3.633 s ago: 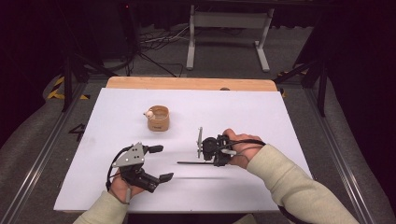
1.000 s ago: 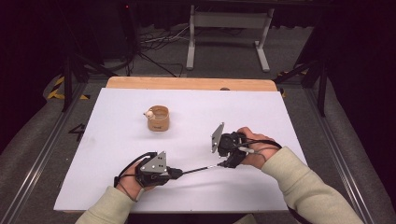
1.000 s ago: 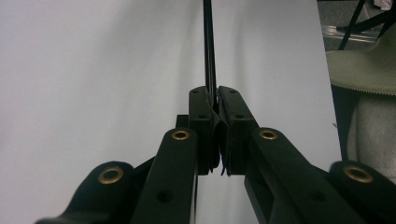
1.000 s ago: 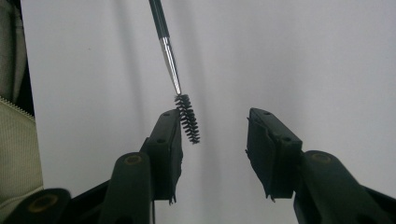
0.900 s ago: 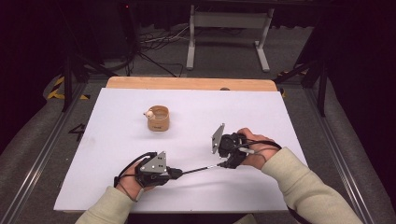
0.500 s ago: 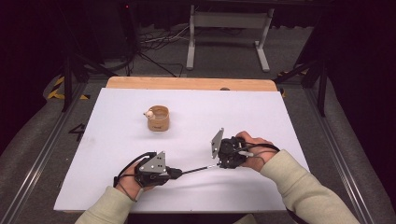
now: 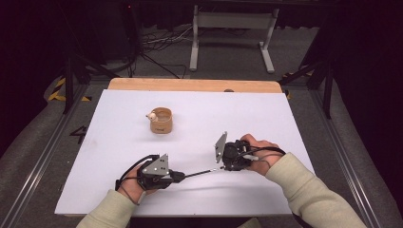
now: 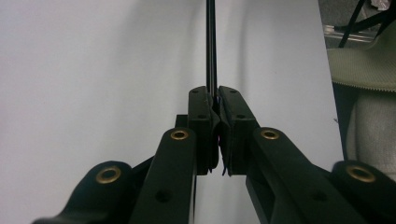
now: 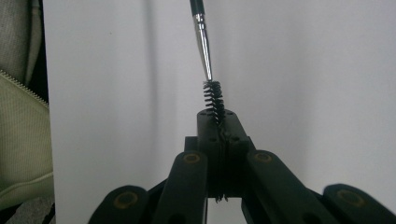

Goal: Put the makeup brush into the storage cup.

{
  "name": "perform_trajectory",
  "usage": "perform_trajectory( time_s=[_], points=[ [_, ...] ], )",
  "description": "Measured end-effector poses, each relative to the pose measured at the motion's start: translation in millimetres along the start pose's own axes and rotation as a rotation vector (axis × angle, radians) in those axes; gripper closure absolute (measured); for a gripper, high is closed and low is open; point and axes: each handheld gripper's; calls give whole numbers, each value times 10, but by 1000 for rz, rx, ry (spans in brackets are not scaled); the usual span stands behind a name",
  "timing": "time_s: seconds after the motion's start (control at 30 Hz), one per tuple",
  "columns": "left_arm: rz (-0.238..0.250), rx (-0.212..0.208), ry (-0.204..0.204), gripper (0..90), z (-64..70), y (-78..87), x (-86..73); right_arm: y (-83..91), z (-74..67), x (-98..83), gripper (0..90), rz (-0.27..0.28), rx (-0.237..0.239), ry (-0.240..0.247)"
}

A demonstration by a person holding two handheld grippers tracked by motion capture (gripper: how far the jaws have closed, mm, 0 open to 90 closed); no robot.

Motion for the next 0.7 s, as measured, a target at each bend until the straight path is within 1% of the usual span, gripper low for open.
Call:
perform_trajectory(
  time_s=[0.03,0.07,0.13,0.17,0.2,0.23,0.27,0.3,0.33,0.37,0.47,0.53,0.67,0.7],
  points=[
    [3,-1,10,791,-6,3,4,4,-8,8,900,-4,2,0],
    [0,6,20,729,-14,8,11,10,-11,13,900,-8,1,3],
    [-18,1,39,603,-38,10,36,23,-17,22,900,-7,-1,2],
    [-35,-3,48,542,-52,13,63,31,-18,26,900,-8,-3,0],
    [-35,-3,48,488,-52,13,63,40,-15,32,900,-8,-8,-5],
    [-51,3,49,467,-70,39,126,48,-13,39,900,-6,-12,-3],
    [-52,5,49,453,-76,51,161,61,-20,46,900,-7,-16,-8],
    [-52,5,49,442,-76,51,161,61,-20,46,900,-7,-16,-8],
    [-61,11,49,442,-83,70,210,67,-16,52,900,-3,-18,-2],
    [-70,19,48,433,-89,80,253,77,-18,60,900,-12,-19,-9],
    [-109,33,27,412,-99,104,377,97,-13,78,900,-19,-26,-11],
    [-124,40,18,408,-105,107,448,116,-8,92,900,-14,-28,-9],
    [-149,36,12,402,-123,84,569,138,-2,119,900,-11,-31,-11],
    [-164,33,9,401,-127,73,598,138,0,126,900,-12,-32,-9]
  ],
)
Point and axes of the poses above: each handheld gripper's, and its own axes: y roughly backward along the jaws, x roughly out of its top, z roughly to its right, and after that the axes turned 4 degrees about -y, right-handed
